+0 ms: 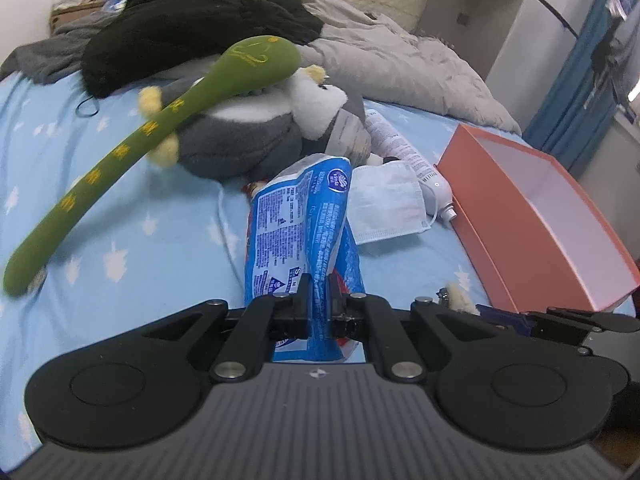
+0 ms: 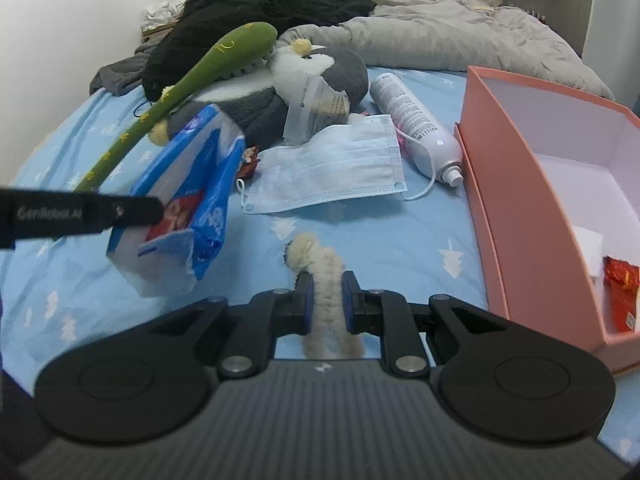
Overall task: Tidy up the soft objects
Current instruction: 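Carry the blue pack in the left tool while the right tool carries the hair tie to the pink box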
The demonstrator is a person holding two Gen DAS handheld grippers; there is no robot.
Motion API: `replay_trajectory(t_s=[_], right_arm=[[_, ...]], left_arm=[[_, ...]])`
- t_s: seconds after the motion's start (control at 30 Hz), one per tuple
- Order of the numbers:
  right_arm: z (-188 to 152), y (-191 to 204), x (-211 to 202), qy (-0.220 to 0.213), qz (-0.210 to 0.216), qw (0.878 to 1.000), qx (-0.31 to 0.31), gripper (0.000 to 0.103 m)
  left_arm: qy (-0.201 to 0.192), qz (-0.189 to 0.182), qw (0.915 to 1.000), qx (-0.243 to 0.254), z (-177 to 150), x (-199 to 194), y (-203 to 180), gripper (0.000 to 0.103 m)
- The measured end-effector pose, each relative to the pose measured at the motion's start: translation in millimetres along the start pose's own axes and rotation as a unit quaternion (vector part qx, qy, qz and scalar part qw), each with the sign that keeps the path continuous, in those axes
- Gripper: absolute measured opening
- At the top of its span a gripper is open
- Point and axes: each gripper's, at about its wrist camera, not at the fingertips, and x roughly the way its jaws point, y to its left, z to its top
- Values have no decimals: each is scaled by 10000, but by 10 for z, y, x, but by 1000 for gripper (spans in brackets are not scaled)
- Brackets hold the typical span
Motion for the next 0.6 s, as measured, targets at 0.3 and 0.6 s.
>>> replay_trajectory(t_s=[0.3, 0.6], right_arm=[[-164, 44, -291, -56, 39, 10000, 12, 18], [-279, 79, -565, -238, 110, 9996, 100, 18]], left_arm=[[-29, -140, 9996, -227, -302, -323, -65, 7], [-131, -246, 9996, -75, -365, -524, -243, 7]])
